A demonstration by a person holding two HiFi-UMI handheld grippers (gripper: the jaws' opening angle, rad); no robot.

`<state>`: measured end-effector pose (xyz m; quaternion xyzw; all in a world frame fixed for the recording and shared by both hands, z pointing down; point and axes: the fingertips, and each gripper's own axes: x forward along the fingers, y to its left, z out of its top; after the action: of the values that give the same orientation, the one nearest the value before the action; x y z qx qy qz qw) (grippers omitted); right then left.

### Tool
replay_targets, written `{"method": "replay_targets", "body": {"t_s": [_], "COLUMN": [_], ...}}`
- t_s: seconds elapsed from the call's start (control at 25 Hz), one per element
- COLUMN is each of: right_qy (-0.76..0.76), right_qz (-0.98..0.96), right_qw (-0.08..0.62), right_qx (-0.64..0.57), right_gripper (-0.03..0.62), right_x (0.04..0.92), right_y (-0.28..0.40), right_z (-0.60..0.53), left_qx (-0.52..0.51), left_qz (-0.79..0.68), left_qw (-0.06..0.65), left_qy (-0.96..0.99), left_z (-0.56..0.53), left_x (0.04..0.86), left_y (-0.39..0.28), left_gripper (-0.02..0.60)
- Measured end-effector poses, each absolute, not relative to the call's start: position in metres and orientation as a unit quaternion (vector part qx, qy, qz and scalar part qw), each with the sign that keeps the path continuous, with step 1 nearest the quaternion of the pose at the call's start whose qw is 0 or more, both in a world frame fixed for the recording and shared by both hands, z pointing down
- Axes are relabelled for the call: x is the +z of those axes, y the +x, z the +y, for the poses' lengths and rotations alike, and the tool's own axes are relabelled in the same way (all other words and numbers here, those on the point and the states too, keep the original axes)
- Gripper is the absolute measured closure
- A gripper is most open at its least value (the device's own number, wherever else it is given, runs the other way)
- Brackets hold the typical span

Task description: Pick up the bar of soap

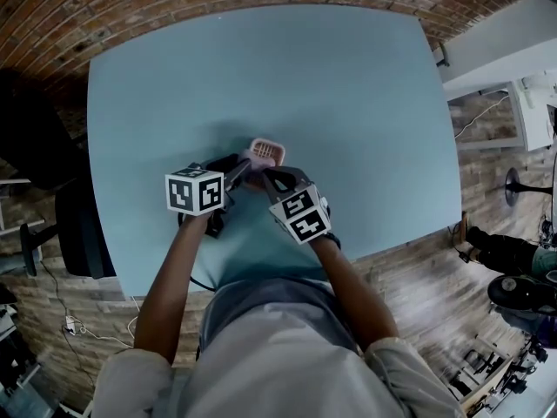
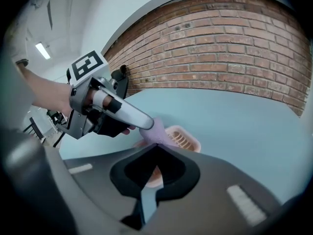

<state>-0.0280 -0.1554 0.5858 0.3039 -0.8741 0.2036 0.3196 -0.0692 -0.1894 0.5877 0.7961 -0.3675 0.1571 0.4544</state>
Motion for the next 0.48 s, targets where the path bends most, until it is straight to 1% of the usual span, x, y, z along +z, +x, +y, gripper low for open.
{"method": "replay_targets", "body": {"t_s": [0.2, 0.24, 0.28, 0.32, 0.48], "right_qy": [0.301, 0.300, 0.300, 0.299, 0.288], "right_qz": [-0.876, -0.876, -0.876, -0.876, -0.880], "right_qw": [0.314, 0.314, 0.314, 0.314, 0.310], "right_qx": [0.209, 0.210, 0.210, 0.210, 0.216], "right_gripper": [0.592, 0.591, 0.592, 0.592, 0.592], "right_x": [0.585, 0.585, 0.585, 0.585, 0.585], "right_y": [-0.030, -0.030, -0.031, -0.031, -0.035], "right_z": [-0.157, -0.157, -0.157, -0.156, -0.153], "left_qx": [0.144, 0.143, 0.143, 0.142, 0.130], "left_qz": [-0.370, -0.379, -0.388, -0.393, -0.359], "left_qw": [0.459, 0.457, 0.453, 0.451, 0.477], "left_qy": [0.794, 0.792, 0.790, 0.788, 0.792], "left_z": [-0.197, -0.199, -0.200, -0.201, -0.196], "left_x": [0.591, 0.591, 0.592, 0.592, 0.599], "left_y": [-0.068, -0.069, -0.070, -0.070, -0.053], "left_gripper": [0.414, 0.404, 0.375, 0.365, 0.367]}}
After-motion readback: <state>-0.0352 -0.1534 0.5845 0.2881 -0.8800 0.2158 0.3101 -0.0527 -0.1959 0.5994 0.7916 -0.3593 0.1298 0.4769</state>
